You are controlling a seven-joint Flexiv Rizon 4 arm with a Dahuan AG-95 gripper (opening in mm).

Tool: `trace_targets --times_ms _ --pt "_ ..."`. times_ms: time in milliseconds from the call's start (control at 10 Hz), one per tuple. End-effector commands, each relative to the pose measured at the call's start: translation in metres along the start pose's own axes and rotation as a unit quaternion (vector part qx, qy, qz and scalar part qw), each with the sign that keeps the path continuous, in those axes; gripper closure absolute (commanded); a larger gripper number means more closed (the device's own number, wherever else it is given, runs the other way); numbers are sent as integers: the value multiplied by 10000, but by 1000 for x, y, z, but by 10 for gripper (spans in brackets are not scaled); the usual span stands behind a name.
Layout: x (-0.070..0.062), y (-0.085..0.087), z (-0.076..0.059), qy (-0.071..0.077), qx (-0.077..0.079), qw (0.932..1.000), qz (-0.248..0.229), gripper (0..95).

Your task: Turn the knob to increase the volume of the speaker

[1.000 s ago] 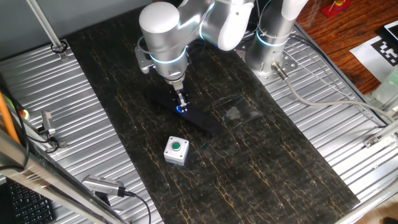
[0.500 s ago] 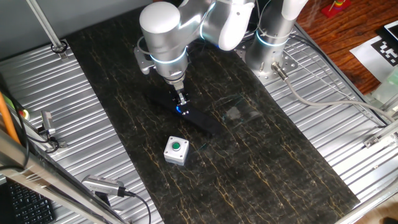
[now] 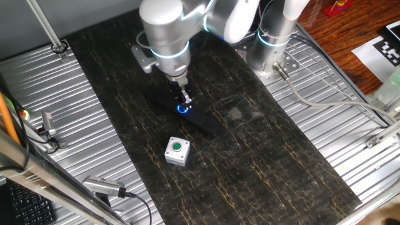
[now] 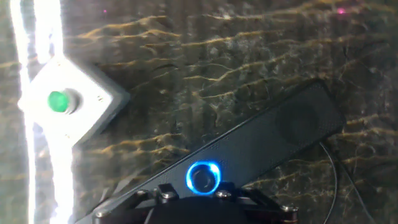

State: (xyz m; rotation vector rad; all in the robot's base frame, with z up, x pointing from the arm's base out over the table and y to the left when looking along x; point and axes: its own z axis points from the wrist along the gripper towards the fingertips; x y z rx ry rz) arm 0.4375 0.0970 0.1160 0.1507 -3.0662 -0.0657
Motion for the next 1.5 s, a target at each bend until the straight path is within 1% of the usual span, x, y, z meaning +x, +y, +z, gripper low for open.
trace_targets --times_ms 100,200,300,400,500,600,700,800,1000,1500 --pt "-1 46 -20 130 468 9912 -1229 950" --pt "-2 64 -19 165 596 9892 -1327 950" --pt "-2 73 -19 175 612 9884 -1377 950" --pt "-1 92 -16 203 652 9876 -1415 950" --pt "1 104 -13 225 665 9868 -1461 950" --pt "4 120 -9 250 708 9853 -1536 950" --pt "6 130 -5 274 733 9836 -1623 950" --pt "7 137 0 286 793 9826 -1652 950" --pt "9 147 8 307 842 9825 -1634 950" --pt "9 147 8 276 809 9833 -1608 950"
